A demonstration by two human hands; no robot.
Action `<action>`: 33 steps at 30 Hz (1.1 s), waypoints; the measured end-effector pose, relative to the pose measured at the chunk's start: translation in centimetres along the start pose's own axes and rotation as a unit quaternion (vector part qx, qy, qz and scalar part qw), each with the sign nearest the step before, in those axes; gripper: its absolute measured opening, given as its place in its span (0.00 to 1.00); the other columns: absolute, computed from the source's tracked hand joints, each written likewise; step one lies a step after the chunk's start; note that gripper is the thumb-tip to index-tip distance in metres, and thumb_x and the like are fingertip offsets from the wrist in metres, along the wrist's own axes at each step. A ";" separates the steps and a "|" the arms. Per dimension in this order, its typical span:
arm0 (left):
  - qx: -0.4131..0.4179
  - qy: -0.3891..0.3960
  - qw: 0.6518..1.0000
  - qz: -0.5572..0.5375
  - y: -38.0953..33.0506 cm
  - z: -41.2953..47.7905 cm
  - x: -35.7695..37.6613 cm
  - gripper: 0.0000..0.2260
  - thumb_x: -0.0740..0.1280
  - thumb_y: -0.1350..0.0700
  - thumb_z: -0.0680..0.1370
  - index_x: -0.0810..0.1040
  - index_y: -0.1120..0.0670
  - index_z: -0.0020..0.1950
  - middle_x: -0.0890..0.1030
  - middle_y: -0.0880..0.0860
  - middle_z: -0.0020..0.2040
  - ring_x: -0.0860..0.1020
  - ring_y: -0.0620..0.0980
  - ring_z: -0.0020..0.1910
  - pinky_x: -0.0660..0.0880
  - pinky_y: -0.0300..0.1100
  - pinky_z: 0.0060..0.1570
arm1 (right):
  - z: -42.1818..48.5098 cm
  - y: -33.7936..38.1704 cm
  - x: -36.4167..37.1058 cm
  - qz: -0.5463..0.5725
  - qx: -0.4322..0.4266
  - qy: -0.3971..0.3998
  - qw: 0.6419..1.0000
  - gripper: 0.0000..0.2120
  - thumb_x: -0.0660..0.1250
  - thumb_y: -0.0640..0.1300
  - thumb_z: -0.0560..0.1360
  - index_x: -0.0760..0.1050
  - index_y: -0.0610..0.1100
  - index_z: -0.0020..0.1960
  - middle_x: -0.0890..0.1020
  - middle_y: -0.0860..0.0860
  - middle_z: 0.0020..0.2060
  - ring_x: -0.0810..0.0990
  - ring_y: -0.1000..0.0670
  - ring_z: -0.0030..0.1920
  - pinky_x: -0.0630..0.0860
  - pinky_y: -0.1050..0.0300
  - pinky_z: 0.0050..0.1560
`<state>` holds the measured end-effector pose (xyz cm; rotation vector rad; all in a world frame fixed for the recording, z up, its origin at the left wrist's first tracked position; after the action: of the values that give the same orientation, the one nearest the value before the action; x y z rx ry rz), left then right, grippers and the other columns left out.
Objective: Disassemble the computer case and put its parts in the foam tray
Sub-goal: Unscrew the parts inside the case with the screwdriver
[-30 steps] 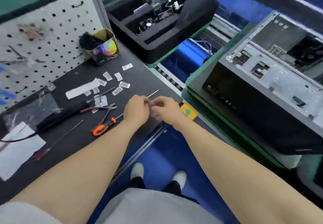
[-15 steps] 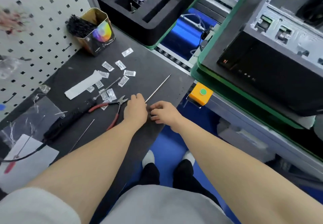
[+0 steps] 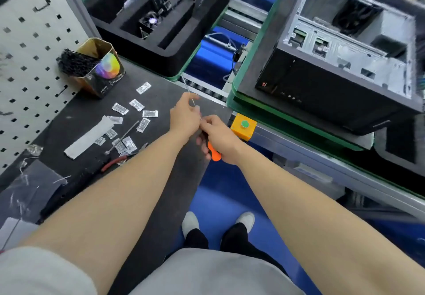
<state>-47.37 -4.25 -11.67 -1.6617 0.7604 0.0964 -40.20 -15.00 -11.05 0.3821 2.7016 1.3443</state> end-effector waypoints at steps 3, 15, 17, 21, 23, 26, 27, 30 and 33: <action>0.066 0.012 0.997 0.028 -3.1 0.6 0.3 0.18 0.57 0.65 0.81 0.82 0.50 0.58 0.81 0.49 0.46 0.78 0.43 0.44 0.73 0.30 0.44 | -1.3 3.3 -2.4 0.039 -0.024 -0.040 0.998 0.13 0.60 0.50 0.88 0.62 0.47 0.68 0.79 0.45 0.35 0.72 0.51 0.25 0.69 0.59 0.24; 0.263 0.003 0.961 0.081 -17.3 1.8 4.9 0.18 0.67 0.63 0.80 0.76 0.54 0.70 0.66 0.58 0.78 0.66 0.48 0.74 0.55 0.20 0.59 | -10.1 15.1 -11.6 0.095 -0.137 0.041 0.985 0.13 0.58 0.29 0.77 0.73 0.42 0.56 0.70 0.46 0.38 0.69 0.52 0.29 0.68 0.59 0.28; 0.290 0.000 0.951 0.106 -19.9 1.9 5.6 0.15 0.66 0.64 0.79 0.78 0.56 0.65 0.73 0.58 0.70 0.70 0.45 0.62 0.60 0.21 0.56 | -11.8 16.9 -13.1 0.105 -0.174 0.066 0.977 0.14 0.58 0.30 0.77 0.71 0.42 0.58 0.69 0.45 0.39 0.68 0.50 0.30 0.70 0.55 0.32; 0.272 -0.007 0.961 0.053 -24.8 1.8 7.2 0.05 0.61 0.57 0.83 0.76 0.55 0.54 0.78 0.61 0.57 0.75 0.53 0.49 0.73 0.49 0.48 | -15.0 20.0 -16.8 0.094 -0.252 0.115 0.956 0.11 0.63 0.37 0.74 0.69 0.42 0.56 0.71 0.43 0.42 0.69 0.46 0.35 0.73 0.47 0.42; 0.282 -0.022 0.957 0.068 -26.8 1.7 8.2 0.02 0.64 0.56 0.83 0.72 0.52 0.51 0.78 0.56 0.54 0.74 0.50 0.50 0.67 0.44 0.47 | -16.0 20.9 -19.0 0.066 -0.279 0.103 0.952 0.09 0.65 0.39 0.74 0.69 0.42 0.53 0.73 0.41 0.44 0.72 0.45 0.36 0.75 0.43 0.47; 0.288 -0.016 0.956 0.055 -28.8 1.6 10.1 0.02 0.64 0.54 0.83 0.72 0.52 0.53 0.78 0.52 0.53 0.75 0.51 0.52 0.66 0.43 0.47 | -17.0 21.6 -22.3 0.009 -0.319 0.042 0.947 0.09 0.68 0.40 0.77 0.68 0.43 0.53 0.74 0.38 0.48 0.76 0.42 0.38 0.77 0.39 0.52; 0.289 -0.007 0.956 0.056 -29.4 1.5 10.9 0.05 0.63 0.53 0.84 0.73 0.53 0.55 0.79 0.52 0.54 0.75 0.52 0.53 0.68 0.45 0.49 | -17.3 21.8 -23.4 -0.013 -0.339 0.018 0.940 0.09 0.69 0.40 0.79 0.69 0.42 0.54 0.75 0.36 0.47 0.77 0.41 0.39 0.79 0.38 0.52; 0.298 0.015 0.951 0.078 -31.1 1.0 13.4 0.12 0.60 0.50 0.86 0.76 0.55 0.62 0.81 0.53 0.57 0.77 0.53 0.54 0.71 0.48 0.51 | -18.4 22.8 -26.5 -0.097 -0.402 -0.128 0.901 0.10 0.69 0.45 0.84 0.73 0.37 0.53 0.80 0.30 0.42 0.81 0.40 0.38 0.83 0.33 0.51; 0.299 0.037 0.949 0.095 -32.1 0.9 15.9 0.09 0.60 0.49 0.86 0.75 0.53 0.57 0.81 0.54 0.54 0.77 0.52 0.48 0.68 0.45 0.44 | -19.3 24.0 -29.3 -0.180 -0.418 -0.250 0.855 0.17 0.67 0.51 0.85 0.77 0.36 0.52 0.85 0.40 0.37 0.84 0.47 0.34 0.85 0.39 0.46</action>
<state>-17.82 -8.94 8.09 -1.0176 0.9000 -0.0594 -11.50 -23.79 19.05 0.0926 1.4792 1.7940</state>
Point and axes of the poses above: each hand's wrist, its own z-axis towards the middle knuckle, its own x-axis out of the palm, y = z × x, the point moved 4 cm from there along z, towards the middle knuckle
